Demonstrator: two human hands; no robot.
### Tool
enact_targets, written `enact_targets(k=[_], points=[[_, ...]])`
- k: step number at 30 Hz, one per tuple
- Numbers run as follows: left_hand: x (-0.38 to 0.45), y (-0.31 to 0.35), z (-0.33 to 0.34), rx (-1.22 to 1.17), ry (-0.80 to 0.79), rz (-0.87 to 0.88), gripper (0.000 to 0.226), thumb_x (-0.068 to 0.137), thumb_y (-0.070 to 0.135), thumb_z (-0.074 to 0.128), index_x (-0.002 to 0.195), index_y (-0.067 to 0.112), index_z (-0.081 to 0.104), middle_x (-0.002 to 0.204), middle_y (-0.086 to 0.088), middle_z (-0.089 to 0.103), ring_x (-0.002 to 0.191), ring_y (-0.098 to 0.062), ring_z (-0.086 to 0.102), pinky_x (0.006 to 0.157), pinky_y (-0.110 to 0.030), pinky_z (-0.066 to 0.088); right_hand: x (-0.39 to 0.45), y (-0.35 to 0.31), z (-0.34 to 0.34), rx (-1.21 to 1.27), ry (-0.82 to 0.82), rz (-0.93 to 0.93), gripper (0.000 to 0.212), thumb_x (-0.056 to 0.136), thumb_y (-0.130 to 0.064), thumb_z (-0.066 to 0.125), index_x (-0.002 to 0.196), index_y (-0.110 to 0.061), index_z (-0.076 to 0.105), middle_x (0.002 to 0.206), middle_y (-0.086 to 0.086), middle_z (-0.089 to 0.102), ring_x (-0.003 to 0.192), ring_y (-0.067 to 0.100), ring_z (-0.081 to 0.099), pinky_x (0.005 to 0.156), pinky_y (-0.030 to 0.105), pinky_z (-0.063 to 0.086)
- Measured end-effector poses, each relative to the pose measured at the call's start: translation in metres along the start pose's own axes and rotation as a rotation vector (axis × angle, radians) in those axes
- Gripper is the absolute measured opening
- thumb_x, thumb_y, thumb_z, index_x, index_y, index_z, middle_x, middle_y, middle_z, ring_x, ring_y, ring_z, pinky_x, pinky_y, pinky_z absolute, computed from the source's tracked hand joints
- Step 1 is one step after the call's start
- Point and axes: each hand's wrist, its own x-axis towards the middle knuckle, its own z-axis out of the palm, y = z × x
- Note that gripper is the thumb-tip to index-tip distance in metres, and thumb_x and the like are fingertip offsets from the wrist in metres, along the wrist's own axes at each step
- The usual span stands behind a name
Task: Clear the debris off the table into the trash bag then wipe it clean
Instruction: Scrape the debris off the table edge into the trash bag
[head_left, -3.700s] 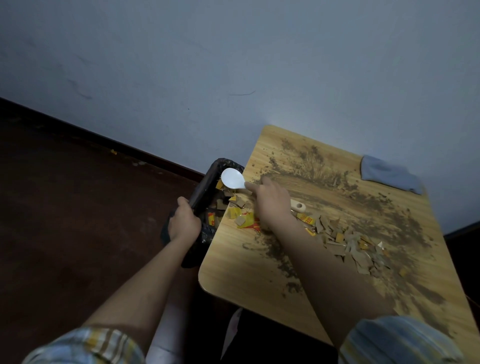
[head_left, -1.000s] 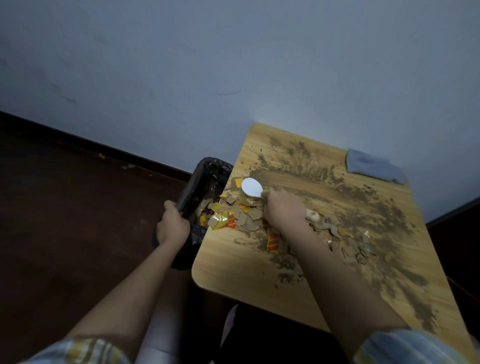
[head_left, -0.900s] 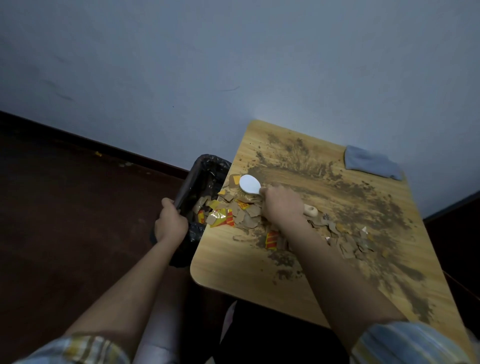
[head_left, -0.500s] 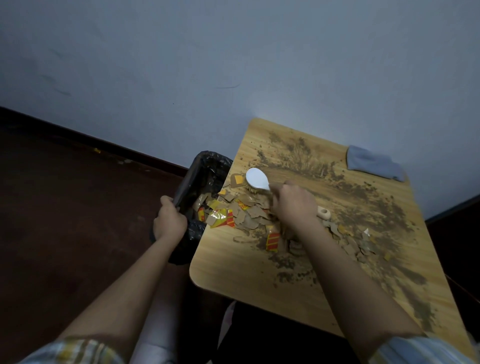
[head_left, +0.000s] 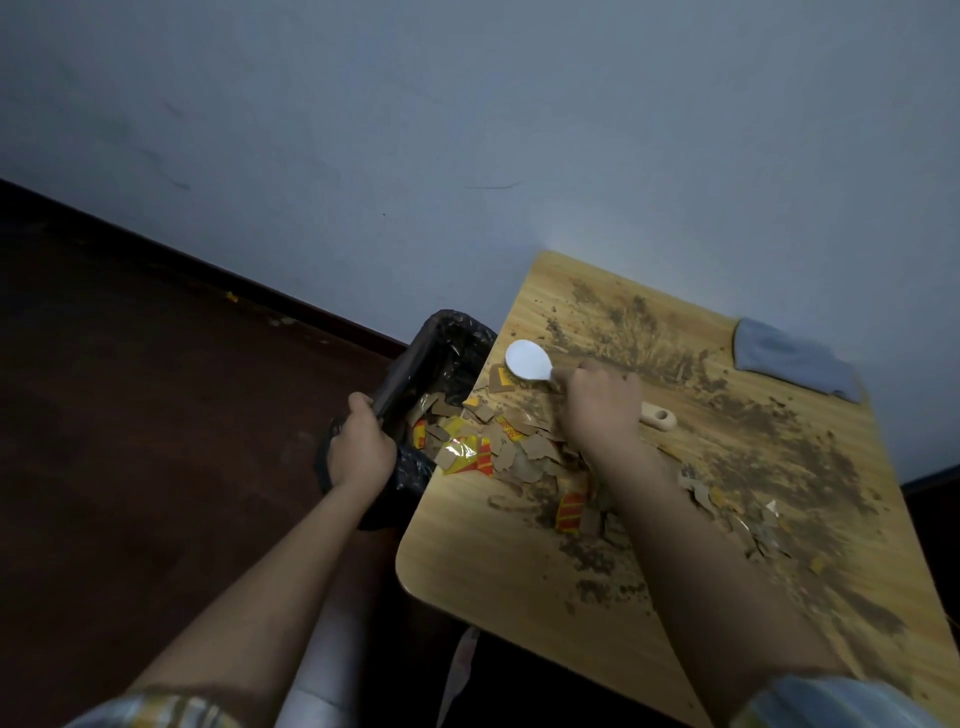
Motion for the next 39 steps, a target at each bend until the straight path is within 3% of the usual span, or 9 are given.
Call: enact_targets(k=[3,10,13,16,20,25,29,33,39], points=[[0.000,0.000,0.000,0.006,0.001,0.011,0.024,0.089,0.001,0.049,0.109,0.011,0.040,0.104,-0.014,0.063,0.079,-0.031,0.057,0.061,-0.034,0.034,0.007,-0.019,-0.005,-0.013,-0.009,-0.081,0.036,0.094,-0.012,0.050,0.124,-0.030,0.059,0.115,0.002,0.058,0.102,0.025,0.058,0.087,0.038,0.034],[-0.003,-0.003,-0.002,0.019,0.000,0.003,0.023,0.090,0.002,0.047,0.110,0.011,0.040,0.105,-0.015,0.062,0.087,-0.038,0.060,0.062,-0.035,0.035,0.003,-0.032,-0.011,0.097,0.071,-0.174,0.051,0.091,-0.007,0.048,0.131,-0.038,0.054,0.110,-0.002,0.058,0.103,0.024,0.056,0.093,0.040,0.030],[-0.004,-0.006,-0.001,0.021,-0.006,0.019,0.023,0.090,0.001,0.048,0.109,0.011,0.040,0.105,-0.016,0.062,0.086,-0.037,0.060,0.062,-0.034,0.035,-0.006,-0.019,-0.009,0.117,0.108,-0.166,0.048,0.094,-0.011,0.047,0.132,-0.039,0.053,0.116,-0.004,0.060,0.108,0.022,0.055,0.091,0.037,0.029],[-0.005,-0.008,0.000,0.024,-0.012,0.020,0.024,0.089,0.002,0.049,0.109,0.011,0.039,0.104,-0.014,0.062,0.078,-0.029,0.053,0.061,-0.035,0.034,-0.018,-0.002,-0.007,0.068,0.097,-0.173,0.045,0.094,-0.017,0.051,0.133,-0.040,0.054,0.120,-0.005,0.061,0.112,0.020,0.054,0.101,0.039,0.026],[-0.007,-0.010,0.001,0.039,-0.025,0.016,0.021,0.090,0.003,0.048,0.107,0.011,0.039,0.104,-0.015,0.062,0.086,-0.037,0.059,0.062,-0.036,0.035,-0.032,0.012,-0.006,-0.023,0.067,-0.177,0.033,0.097,-0.027,0.051,0.127,-0.040,0.057,0.116,-0.005,0.063,0.111,0.020,0.057,0.111,0.045,0.019],[-0.013,-0.006,0.003,0.037,-0.050,0.021,0.020,0.091,0.004,0.048,0.107,0.012,0.038,0.102,-0.014,0.062,0.082,-0.037,0.059,0.060,-0.036,0.034,-0.040,0.009,-0.006,-0.081,0.043,-0.156,0.035,0.095,-0.020,0.051,0.123,-0.039,0.060,0.111,-0.002,0.063,0.107,0.023,0.058,0.110,0.048,0.019],[-0.017,-0.003,0.001,0.036,-0.061,0.008,0.021,0.092,0.004,0.047,0.110,0.011,0.039,0.104,-0.013,0.062,0.073,-0.031,0.054,0.058,-0.035,0.034,-0.032,-0.017,-0.007,-0.015,-0.027,-0.131,0.037,0.092,-0.020,0.055,0.124,-0.038,0.058,0.117,0.000,0.059,0.112,0.024,0.054,0.106,0.047,0.023],[-0.020,-0.005,-0.004,0.038,-0.050,0.001,0.020,0.092,0.004,0.047,0.109,0.011,0.038,0.104,-0.014,0.062,0.070,-0.027,0.050,0.057,-0.035,0.034,-0.022,-0.043,-0.006,0.024,-0.023,-0.099,0.034,0.093,-0.016,0.054,0.121,-0.035,0.060,0.110,0.001,0.058,0.110,0.025,0.054,0.103,0.046,0.027],[-0.022,-0.009,-0.013,0.039,-0.047,-0.021,0.023,0.091,0.003,0.046,0.112,0.010,0.039,0.108,-0.017,0.060,0.089,-0.038,0.059,0.064,-0.036,0.036,-0.013,-0.054,-0.011,0.060,0.003,-0.079,0.039,0.092,-0.010,0.054,0.120,-0.035,0.062,0.109,0.000,0.059,0.109,0.025,0.053,0.100,0.045,0.028]])
